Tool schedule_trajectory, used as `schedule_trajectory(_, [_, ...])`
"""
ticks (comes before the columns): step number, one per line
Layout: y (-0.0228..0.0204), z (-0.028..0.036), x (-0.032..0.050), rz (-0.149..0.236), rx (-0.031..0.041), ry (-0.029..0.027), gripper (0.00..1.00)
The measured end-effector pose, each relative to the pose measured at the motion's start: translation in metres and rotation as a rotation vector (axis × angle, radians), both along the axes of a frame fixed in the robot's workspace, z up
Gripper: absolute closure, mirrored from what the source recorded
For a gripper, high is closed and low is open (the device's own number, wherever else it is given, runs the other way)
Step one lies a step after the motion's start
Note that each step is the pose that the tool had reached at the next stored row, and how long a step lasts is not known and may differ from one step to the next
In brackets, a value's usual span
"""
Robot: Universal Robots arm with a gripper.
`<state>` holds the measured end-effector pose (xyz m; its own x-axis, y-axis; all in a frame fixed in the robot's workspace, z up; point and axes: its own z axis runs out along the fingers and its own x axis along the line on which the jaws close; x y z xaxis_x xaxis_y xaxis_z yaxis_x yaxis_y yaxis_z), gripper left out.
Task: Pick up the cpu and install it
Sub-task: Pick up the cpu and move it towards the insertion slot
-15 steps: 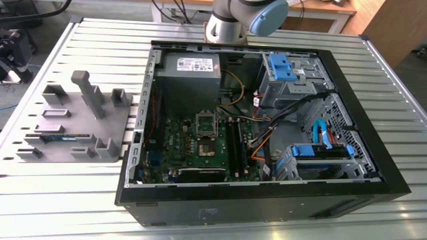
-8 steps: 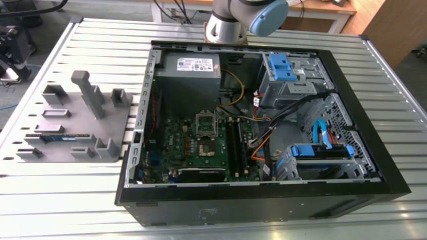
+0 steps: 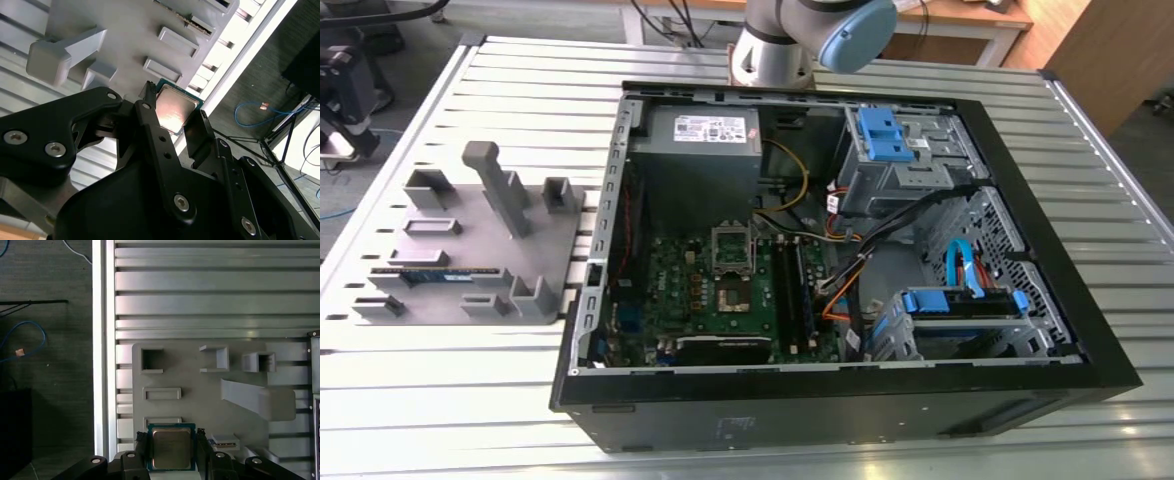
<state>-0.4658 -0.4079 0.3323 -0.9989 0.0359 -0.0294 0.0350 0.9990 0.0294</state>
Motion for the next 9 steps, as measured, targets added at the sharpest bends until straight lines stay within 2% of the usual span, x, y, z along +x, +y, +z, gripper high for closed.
schedule_trajectory(9, [0.0, 0.0048, 0.0, 0.0, 0.0001, 0.0, 0.53])
